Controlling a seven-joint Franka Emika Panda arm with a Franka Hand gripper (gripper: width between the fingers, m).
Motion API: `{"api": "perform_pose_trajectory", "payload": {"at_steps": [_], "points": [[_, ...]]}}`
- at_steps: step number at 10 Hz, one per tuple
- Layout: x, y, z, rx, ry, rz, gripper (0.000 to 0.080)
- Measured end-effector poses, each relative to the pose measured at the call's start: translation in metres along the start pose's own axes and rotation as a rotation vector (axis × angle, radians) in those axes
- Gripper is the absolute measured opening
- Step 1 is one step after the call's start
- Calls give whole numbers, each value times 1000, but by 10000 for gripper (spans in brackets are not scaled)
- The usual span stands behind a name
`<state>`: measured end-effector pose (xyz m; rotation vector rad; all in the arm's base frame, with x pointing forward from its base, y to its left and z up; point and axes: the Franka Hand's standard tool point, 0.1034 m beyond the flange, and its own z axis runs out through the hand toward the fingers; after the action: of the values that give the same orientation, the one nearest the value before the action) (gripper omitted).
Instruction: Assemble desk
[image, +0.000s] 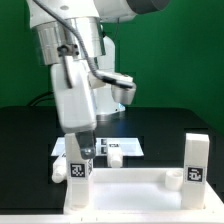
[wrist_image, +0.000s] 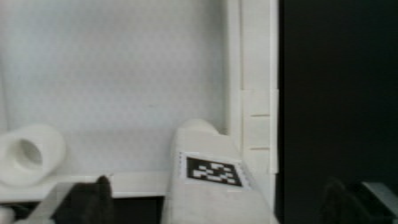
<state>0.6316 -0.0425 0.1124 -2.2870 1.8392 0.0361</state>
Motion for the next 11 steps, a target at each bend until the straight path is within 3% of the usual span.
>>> {"api": "perform_pose_trajectory", "payload": {"at_steps": [1,5,7,9,11], "points": [[0,2,-1,-16,-21,-182,639],[1,3,0,-14,-17,-389,649],[2,-3,-5,-103,48,-884,649],[4,0,-3,-92,39,-824,649],[3,0,-3,-90,42,-735,368]]}}
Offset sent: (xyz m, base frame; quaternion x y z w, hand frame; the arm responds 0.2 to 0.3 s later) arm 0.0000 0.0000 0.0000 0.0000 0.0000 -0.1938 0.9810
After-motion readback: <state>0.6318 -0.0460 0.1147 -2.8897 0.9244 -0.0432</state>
